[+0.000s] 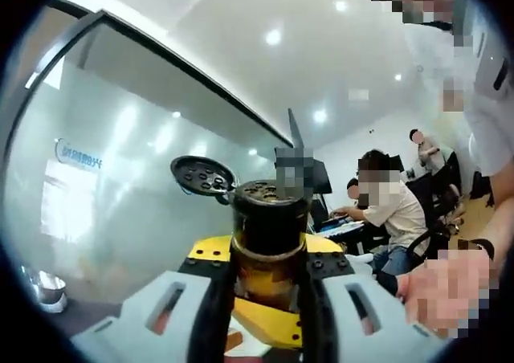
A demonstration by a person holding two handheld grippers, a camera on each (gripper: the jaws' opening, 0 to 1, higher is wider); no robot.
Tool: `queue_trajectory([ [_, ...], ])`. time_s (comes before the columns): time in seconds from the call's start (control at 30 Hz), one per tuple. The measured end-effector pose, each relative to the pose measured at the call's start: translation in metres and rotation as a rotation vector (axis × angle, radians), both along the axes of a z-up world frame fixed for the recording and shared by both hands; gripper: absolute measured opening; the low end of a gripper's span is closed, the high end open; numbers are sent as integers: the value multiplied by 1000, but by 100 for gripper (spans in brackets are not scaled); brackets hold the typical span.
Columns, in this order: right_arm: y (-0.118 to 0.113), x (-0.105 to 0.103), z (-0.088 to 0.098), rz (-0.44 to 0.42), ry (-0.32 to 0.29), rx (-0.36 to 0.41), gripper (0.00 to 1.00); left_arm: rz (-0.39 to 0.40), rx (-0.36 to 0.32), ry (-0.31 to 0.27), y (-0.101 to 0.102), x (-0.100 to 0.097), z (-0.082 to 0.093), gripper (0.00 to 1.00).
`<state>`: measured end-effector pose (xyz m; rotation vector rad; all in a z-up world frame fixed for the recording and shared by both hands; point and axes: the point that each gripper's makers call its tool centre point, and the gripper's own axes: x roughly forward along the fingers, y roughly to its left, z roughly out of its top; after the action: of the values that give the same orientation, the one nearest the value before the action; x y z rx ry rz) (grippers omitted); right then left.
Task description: Sprinkle pepper
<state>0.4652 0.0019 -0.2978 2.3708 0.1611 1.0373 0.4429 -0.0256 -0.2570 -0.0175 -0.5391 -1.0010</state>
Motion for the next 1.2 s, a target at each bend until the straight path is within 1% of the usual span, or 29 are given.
queue_trajectory([
  [0.1,1,1,0,-16,-12,-30,25,-3,-11,2,2,-1,2,19],
  [0.23,4,4,-1,-21,2,-49,25,4,-25,16,10,6,2,19],
  [0.3,4,5,-1,-24,2,-48,25,9,-23,9,10,5,3,19],
  [0.37,4,7,-3,-37,-6,-63,26,26,-7,-13,9,3,4,19],
  [0.43,4,9,-5,-50,-2,-83,27,33,6,-18,9,3,3,19],
  [0.47,3,9,-5,-51,0,-81,27,31,9,-17,9,4,3,19],
  [0.6,3,9,-6,-60,0,-88,27,29,0,-16,12,4,7,19],
  [0.67,3,9,-8,-78,-2,-108,27,23,-7,-13,13,3,11,19],
  [0.8,-4,13,-17,-116,6,-124,26,26,-11,-12,21,8,15,19],
  [0.83,-7,15,-22,-132,12,-140,26,30,-9,-10,23,10,16,19],
  [0.87,-10,17,-26,-162,15,-165,26,30,-8,-6,24,11,16,19],
  [0.93,-14,18,-33,-177,17,-212,26,29,-3,2,25,8,17,19],
  [0.97,-19,20,-38,-210,13,-261,26,34,5,4,28,9,16,19],
  [1.0,-24,20,-39,-256,-6,-314,26,38,16,9,29,11,15,19],
  [1.1,-33,14,-33,-337,-93,-465,27,31,42,30,34,15,10,19],
  [1.13,-41,12,-30,-414,-150,-582,29,21,44,48,35,16,7,19],
  [1.17,-45,10,-28,-456,-183,-645,31,15,48,63,38,18,5,19],
  [1.2,-52,9,-25,-513,-222,-726,32,1,56,79,39,19,2,19],
])
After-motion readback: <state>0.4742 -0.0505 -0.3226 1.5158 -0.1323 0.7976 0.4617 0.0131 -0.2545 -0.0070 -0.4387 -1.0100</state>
